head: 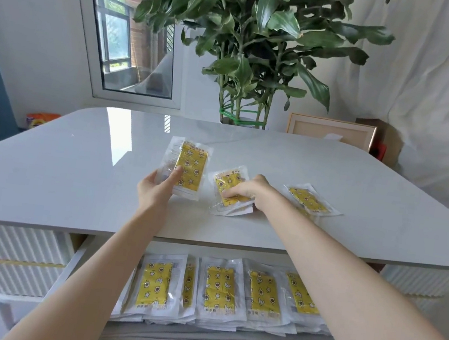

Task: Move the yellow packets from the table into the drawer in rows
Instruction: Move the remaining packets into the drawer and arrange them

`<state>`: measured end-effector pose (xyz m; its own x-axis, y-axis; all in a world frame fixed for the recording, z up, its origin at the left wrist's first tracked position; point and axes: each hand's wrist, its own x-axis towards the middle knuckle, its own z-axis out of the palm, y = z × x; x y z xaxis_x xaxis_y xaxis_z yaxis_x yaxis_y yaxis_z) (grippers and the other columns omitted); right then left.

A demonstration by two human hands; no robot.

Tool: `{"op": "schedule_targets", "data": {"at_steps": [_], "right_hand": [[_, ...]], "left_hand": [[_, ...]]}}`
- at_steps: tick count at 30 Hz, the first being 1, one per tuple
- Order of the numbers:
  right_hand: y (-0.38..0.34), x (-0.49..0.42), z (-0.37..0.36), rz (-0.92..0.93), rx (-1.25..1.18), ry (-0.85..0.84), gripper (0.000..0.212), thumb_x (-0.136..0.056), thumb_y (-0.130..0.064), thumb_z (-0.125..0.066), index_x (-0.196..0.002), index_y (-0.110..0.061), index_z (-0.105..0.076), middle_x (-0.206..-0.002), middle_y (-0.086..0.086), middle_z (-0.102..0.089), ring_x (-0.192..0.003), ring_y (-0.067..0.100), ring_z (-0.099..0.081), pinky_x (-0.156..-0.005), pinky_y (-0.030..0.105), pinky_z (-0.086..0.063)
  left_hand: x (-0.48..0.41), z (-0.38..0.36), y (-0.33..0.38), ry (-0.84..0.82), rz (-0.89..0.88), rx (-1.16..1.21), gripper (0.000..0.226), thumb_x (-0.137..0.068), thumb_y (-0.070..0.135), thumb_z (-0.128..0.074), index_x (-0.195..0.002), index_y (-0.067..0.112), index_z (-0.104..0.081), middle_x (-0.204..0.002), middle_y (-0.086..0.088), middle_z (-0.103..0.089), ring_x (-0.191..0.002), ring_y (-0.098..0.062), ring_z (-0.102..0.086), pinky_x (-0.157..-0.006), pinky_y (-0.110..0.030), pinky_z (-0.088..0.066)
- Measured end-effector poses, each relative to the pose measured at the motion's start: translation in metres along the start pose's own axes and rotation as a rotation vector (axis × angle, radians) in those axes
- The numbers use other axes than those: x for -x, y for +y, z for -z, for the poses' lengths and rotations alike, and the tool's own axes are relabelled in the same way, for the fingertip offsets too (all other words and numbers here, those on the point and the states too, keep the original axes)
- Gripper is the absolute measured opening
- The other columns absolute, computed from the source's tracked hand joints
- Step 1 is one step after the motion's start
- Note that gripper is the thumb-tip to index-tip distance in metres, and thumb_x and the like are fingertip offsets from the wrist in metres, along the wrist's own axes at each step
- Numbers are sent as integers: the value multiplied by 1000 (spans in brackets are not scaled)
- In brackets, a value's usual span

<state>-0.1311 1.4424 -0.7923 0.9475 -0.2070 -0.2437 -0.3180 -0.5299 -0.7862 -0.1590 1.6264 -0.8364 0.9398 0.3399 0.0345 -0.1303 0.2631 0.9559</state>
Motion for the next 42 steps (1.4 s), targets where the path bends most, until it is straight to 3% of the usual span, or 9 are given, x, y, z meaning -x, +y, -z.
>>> {"op": "schedule_targets", "data": {"at_steps": [7,10,16,21,24,27,31,37,42], "right_hand": [[8,15,10,86,-323,-56,75,-46,-19,-91,-110,-2,-56,-116,10,-67,-105,25,-64,-97,39,-51],[12,43,19,131,-389,-115,44,-64,-11,-87,-97,-7,-58,-100,8,-70,-95,22,-68,-95,38,-52],[35,98,29,144,-450,-247,51,-74,-9,-80,-119,-1,-57,-116,14,-68,-106,25,-66,-98,41,-50],[60,134,32,113,-438,-373,39,-82,-10,-72,-114,-13,-50,-108,4,-60,-89,12,-57,-66,17,-51],[74,142,28,75,-383,-477,20,-80,-16,-75,-94,-11,-61,-97,7,-69,-83,16,-66,-72,24,-54],[86,146,21,44,-380,-546,13,-83,-13,-71,-94,-8,-65,-81,5,-72,-67,13,-69,-56,21,-55],[99,142,4,-26,-363,-622,13,-82,-12,-71,-94,-6,-69,-86,9,-72,-71,16,-69,-70,25,-56],[105,128,-26,-130,-380,-588,3,-83,-1,-68,-83,0,-66,-65,11,-72,-51,16,-69,-48,25,-57],[105,114,-41,-181,-400,-499,10,-84,1,-69,-90,3,-61,-56,11,-69,-44,18,-66,-39,26,-53]], "left_hand": [[29,16,15,-123,130,226,19,-85,12,-67,-104,9,-65,-89,-3,-73,-75,-11,-72,-82,-27,-56],[46,28,21,-167,129,205,18,-86,14,-67,-103,11,-66,-88,-1,-75,-78,-11,-72,-79,-24,-58],[84,50,34,-193,140,198,23,-85,15,-66,-107,10,-64,-94,-4,-74,-80,-12,-73,-74,-23,-59],[120,74,37,-252,173,120,23,-85,17,-65,-107,11,-66,-95,-6,-75,-82,-15,-73,-75,-24,-59],[132,89,34,-238,216,81,19,-85,14,-64,-104,10,-66,-93,-6,-76,-79,-15,-73,-75,-25,-59],[138,105,33,-233,296,40,14,-88,9,-60,-100,5,-66,-84,-6,-75,-70,-13,-73,-60,-22,-59],[135,132,31,-315,454,-53,22,-91,8,-54,-109,1,-63,-101,-15,-71,-77,-18,-73,-66,-26,-60],[123,140,28,-208,621,-168,12,-96,3,-47,-99,-2,-58,-78,-13,-71,-68,-19,-70,-53,-24,-59],[103,132,12,2,673,-165,17,-96,-7,-40,-108,-5,-52,-86,-15,-54,-83,-25,-56,-84,-38,-51]]}}
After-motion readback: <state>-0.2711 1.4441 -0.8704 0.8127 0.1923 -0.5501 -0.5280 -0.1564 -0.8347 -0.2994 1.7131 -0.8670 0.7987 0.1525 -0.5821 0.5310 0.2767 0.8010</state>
